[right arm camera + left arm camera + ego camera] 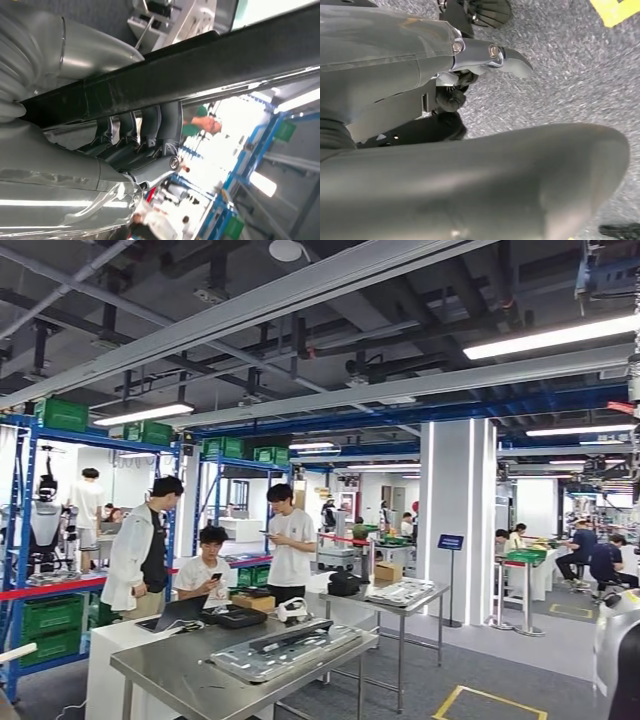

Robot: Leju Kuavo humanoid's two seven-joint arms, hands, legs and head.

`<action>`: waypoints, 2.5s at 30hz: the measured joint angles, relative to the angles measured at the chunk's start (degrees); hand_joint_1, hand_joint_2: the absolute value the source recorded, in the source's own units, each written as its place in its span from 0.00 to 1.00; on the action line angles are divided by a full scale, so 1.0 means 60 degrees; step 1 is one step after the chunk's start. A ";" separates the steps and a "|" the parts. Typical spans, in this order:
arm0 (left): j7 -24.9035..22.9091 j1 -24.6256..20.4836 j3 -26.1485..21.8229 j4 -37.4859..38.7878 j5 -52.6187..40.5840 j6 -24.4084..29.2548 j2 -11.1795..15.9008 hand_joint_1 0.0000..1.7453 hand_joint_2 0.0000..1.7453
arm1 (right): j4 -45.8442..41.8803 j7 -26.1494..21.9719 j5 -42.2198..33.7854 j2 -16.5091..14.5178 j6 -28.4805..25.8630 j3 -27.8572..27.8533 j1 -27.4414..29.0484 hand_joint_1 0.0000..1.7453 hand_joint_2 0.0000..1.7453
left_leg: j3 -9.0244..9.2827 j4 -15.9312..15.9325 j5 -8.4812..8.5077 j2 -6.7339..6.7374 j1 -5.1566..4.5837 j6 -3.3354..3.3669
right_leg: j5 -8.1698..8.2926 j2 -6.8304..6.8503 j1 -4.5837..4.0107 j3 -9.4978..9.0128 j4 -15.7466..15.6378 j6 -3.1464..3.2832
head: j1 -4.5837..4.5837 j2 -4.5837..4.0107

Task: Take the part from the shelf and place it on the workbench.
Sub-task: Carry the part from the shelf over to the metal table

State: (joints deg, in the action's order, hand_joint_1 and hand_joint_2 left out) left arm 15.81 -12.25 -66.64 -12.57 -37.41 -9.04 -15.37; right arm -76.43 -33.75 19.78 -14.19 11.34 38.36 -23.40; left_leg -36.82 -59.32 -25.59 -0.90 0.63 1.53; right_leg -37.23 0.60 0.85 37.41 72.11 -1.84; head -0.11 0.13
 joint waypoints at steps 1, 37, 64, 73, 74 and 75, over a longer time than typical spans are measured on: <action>-0.0001 0.0004 -0.0001 0.0000 -0.0002 0.0002 0.0001 0.00 1.00 | 0.0006 0.0000 0.0003 0.0019 0.0000 0.0000 0.0009 1.00 1.00 | 0.0005 -0.0003 -0.0001 -0.0132 -0.0039 0.0022 | -0.0024 -0.0043 -0.0032 0.0213 0.0341 0.0045 | 0.0000 0.0000; 0.0007 -0.0098 -0.0004 0.0012 -0.0172 0.0081 0.0005 0.00 1.00 | -0.0134 -0.0051 0.0111 0.0080 -0.0029 -0.0042 0.0001 1.00 1.00 | 0.0009 -0.0024 0.0066 -0.0761 -0.0104 0.0017 | 0.1441 -0.0732 -0.0215 -0.0739 -0.2040 0.0468 | 0.0033 0.0001; -0.0168 -0.0171 -0.0004 0.0015 -0.0168 0.0008 0.0117 0.00 1.00 | -0.0201 -0.0058 0.0112 0.0106 -0.0029 -0.0055 0.0055 1.00 1.00 | 0.0078 -0.0042 -0.0032 -0.0406 -0.0065 0.0022 | 0.0461 -0.0140 -0.0128 0.0188 0.0016 0.0193 | 0.0025 0.0000; -0.0211 -0.0152 -0.0004 0.0015 -0.0179 0.0043 0.0111 0.00 1.00 | -0.0211 -0.0056 0.0111 0.0025 -0.0030 -0.0058 0.0016 1.00 1.00 | -0.0160 -0.0292 -0.0182 -0.0677 -0.0035 -0.0206 | 0.1621 -0.0422 -0.0202 -0.0879 -0.2581 0.0473 | 0.0028 0.0000; -0.0218 -0.0168 -0.0004 0.0015 -0.0179 0.0048 0.0116 0.00 1.00 | -0.0207 -0.0056 0.0111 0.0015 -0.0031 -0.0061 0.0009 1.00 1.00 | -0.0352 -0.0717 -0.0447 -0.0412 -0.0043 -0.0236 | 0.1645 -0.0286 -0.0182 -0.0901 -0.2637 0.0487 | 0.0029 0.0000; -0.0227 -0.0186 -0.0004 0.0015 -0.0179 0.0049 0.0117 0.00 1.00 | -0.0199 -0.0056 0.0113 0.0016 -0.0032 -0.0062 0.0005 1.00 1.00 | -0.0615 -0.1293 -0.0751 -0.0206 -0.0034 -0.0281 | 0.1646 -0.0163 -0.0186 -0.0905 -0.2654 0.0501 | 0.0029 0.0000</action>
State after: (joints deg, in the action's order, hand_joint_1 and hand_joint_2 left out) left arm 14.45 -13.37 -66.66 -12.48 -38.49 -8.74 -14.67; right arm -77.62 -34.08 20.45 -14.09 11.15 37.99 -23.37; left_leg -40.51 -67.07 -30.10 -2.13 0.42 -0.15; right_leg -27.35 -0.37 -0.27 31.98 56.18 1.17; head 0.07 0.13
